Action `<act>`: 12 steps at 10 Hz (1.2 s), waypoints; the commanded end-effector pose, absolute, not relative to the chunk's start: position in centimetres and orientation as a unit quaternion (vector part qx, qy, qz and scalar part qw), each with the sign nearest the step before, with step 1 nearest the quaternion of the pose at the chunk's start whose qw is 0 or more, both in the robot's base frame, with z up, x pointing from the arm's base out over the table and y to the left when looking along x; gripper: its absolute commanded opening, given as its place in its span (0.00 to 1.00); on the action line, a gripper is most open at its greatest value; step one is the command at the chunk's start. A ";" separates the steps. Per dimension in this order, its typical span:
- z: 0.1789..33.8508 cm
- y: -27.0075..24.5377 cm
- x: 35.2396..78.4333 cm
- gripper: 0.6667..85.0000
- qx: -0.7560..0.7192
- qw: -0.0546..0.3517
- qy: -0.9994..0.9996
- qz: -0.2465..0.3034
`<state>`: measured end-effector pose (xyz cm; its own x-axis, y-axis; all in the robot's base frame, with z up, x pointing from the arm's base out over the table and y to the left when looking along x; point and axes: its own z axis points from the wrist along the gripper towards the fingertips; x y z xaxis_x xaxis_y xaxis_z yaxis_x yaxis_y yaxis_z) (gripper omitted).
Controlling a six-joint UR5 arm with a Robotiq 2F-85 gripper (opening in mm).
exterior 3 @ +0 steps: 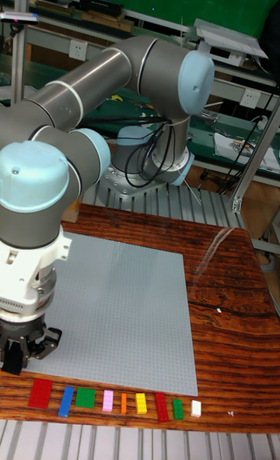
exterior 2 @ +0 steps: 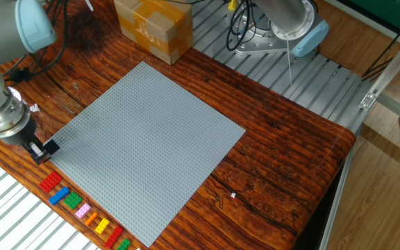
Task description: Build with small Lego blocks
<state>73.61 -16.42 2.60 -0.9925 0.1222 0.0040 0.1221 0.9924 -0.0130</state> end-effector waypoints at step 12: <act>2.2 -17.1 73.7 0.00 -0.044 -0.018 -0.999 0.007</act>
